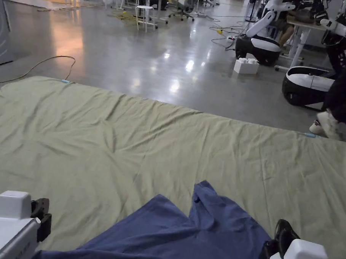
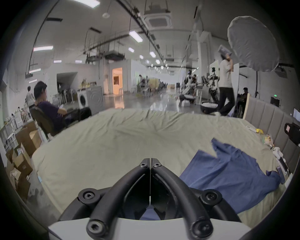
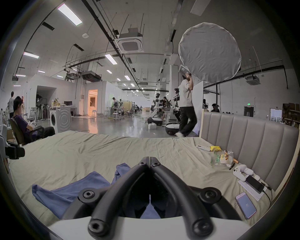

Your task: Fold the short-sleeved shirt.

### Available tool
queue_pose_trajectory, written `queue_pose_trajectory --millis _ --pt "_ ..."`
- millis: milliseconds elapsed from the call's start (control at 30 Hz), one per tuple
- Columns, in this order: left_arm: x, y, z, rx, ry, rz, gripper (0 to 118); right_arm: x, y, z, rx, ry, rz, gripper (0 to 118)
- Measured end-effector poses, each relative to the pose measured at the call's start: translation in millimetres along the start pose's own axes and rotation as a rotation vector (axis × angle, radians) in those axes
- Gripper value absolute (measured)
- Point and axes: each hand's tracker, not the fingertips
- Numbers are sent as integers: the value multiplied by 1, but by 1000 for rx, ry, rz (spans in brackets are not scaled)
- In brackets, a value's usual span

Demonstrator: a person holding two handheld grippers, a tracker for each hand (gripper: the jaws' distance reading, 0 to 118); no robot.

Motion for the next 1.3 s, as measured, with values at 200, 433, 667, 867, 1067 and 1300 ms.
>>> queue_pose_trajectory --millis 200,433,667,867,1067,1300 --pt "-29 -21 -42 -296 -13 123 1 0 -17 -11 -68 20 -10 0" --pt "-15 -38 -70 -510 19 76 78 -2 -33 -18 -131 34 4 0" --pt "-1 -60 -68 -520 64 47 75 1 -49 -32 -200 43 14 0" --pt "14 -52 -51 -467 -11 32 9 4 -61 -60 -276 60 8 0" --pt "13 -51 -61 -475 -11 -41 7 17 -63 -129 -354 75 33 12" --pt "-7 -69 -83 -466 -17 5 7 30 -81 -254 -600 110 146 93"
